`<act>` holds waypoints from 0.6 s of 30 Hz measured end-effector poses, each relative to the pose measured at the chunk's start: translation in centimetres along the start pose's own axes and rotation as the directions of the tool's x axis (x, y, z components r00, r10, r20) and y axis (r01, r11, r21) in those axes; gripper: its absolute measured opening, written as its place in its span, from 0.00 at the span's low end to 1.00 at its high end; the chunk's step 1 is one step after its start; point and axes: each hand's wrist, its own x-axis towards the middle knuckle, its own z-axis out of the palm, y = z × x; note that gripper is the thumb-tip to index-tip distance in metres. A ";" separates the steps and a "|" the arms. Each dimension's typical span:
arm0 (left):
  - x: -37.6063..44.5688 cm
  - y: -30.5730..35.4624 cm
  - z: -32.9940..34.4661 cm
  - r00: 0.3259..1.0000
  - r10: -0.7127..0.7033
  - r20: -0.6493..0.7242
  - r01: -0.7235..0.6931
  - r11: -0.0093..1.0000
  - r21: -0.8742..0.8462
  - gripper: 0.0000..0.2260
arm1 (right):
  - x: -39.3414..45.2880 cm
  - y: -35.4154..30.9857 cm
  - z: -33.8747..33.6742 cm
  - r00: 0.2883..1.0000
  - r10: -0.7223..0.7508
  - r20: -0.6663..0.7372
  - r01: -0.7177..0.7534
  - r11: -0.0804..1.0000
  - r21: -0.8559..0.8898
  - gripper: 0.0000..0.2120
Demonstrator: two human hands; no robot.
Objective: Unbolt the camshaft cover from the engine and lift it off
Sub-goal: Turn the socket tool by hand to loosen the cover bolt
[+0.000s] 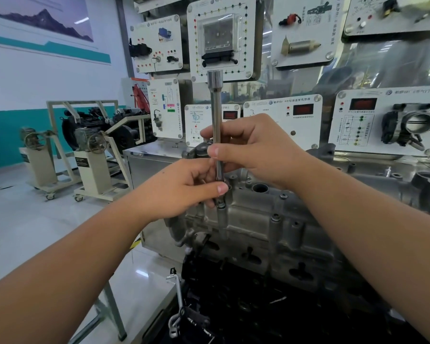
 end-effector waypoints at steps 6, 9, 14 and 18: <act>0.1 0.1 0.1 1.000 0.004 -0.005 -0.004 1.000 -0.009 0.25 | 0.2 0.1 0.4 0.994 -0.071 -0.079 0.070 0.997 -0.015 0.12; 0.2 -0.1 -0.2 0.999 -0.027 0.035 0.029 0.999 -0.046 0.15 | 0.2 0.1 0.3 0.993 -0.082 -0.085 0.079 0.996 -0.030 0.10; 0.3 0.0 -0.2 0.999 -0.016 0.035 0.017 1.000 -0.013 0.18 | 0.1 -0.2 -0.1 0.999 -0.033 -0.008 0.034 0.999 0.009 0.10; 0.3 -0.1 0.2 1.000 0.002 -0.011 -0.002 1.000 0.018 0.17 | 0.0 -0.2 -0.1 1.000 -0.013 0.007 0.013 0.998 0.054 0.13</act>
